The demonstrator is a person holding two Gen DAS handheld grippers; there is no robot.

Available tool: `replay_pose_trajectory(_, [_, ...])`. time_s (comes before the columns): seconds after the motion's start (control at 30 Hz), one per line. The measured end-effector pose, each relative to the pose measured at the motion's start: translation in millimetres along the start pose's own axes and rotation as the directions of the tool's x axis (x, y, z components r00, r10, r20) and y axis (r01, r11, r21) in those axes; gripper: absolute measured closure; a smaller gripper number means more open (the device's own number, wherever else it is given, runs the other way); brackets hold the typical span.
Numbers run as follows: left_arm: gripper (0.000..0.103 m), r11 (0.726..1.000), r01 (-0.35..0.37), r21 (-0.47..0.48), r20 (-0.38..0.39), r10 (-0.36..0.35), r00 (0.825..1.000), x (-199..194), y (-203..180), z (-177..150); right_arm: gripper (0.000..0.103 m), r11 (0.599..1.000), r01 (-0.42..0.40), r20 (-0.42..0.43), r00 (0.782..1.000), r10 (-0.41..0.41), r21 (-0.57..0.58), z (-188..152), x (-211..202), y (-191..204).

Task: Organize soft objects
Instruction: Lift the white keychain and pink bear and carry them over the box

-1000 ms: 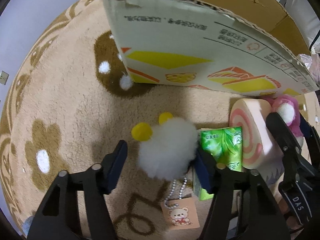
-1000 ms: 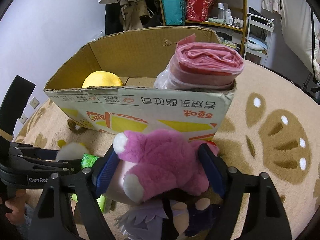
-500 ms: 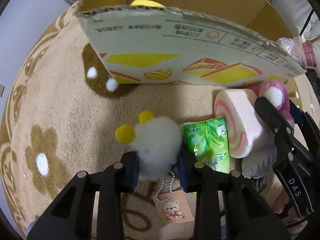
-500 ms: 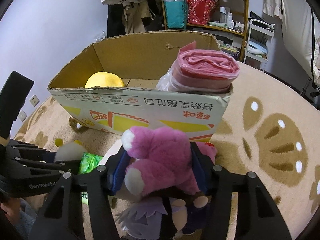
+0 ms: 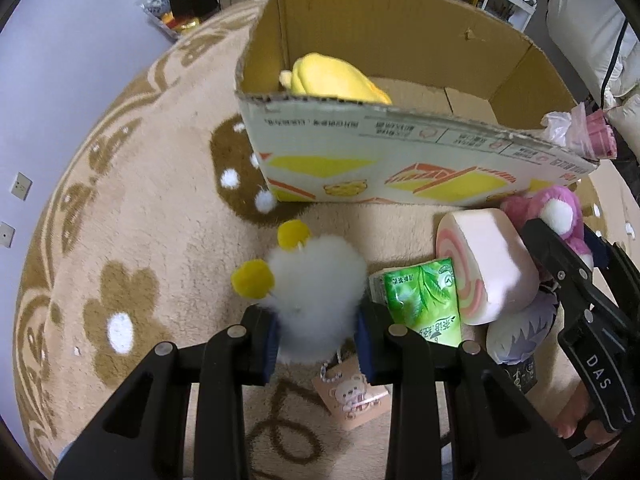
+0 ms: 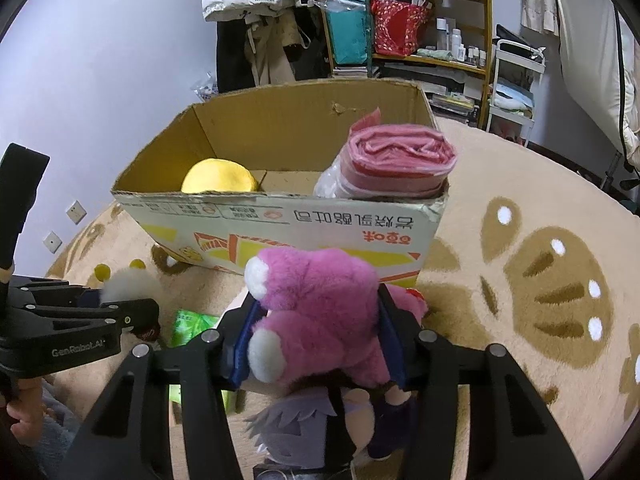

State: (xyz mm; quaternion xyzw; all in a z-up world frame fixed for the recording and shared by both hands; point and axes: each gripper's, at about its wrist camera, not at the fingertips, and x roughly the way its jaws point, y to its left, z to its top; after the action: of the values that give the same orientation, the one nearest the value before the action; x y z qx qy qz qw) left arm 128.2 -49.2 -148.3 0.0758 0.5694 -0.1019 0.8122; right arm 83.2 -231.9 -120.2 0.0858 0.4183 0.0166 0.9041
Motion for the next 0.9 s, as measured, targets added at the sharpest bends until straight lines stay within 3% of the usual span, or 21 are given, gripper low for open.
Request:
replay_pose_trajectory(0.5, [0.073, 1.0, -0.016, -0.012, 0.171, 0.018, 0.985, -61.7, 10.6, -1.0, 0.048, 0.996, -0.088, 0.104, 0.991, 0.086, 0.01, 10.2, -44.7, 7.9])
replay_pose_trajectory(0.9, [0.073, 0.999, -0.006, -0.035, 0.328, 0.017, 0.944, -97.5, 25.9, -2.6, 0.048, 0.99, -0.143, 0.215, 0.967, 0.137, 0.015, 17.8, -85.2, 11.1])
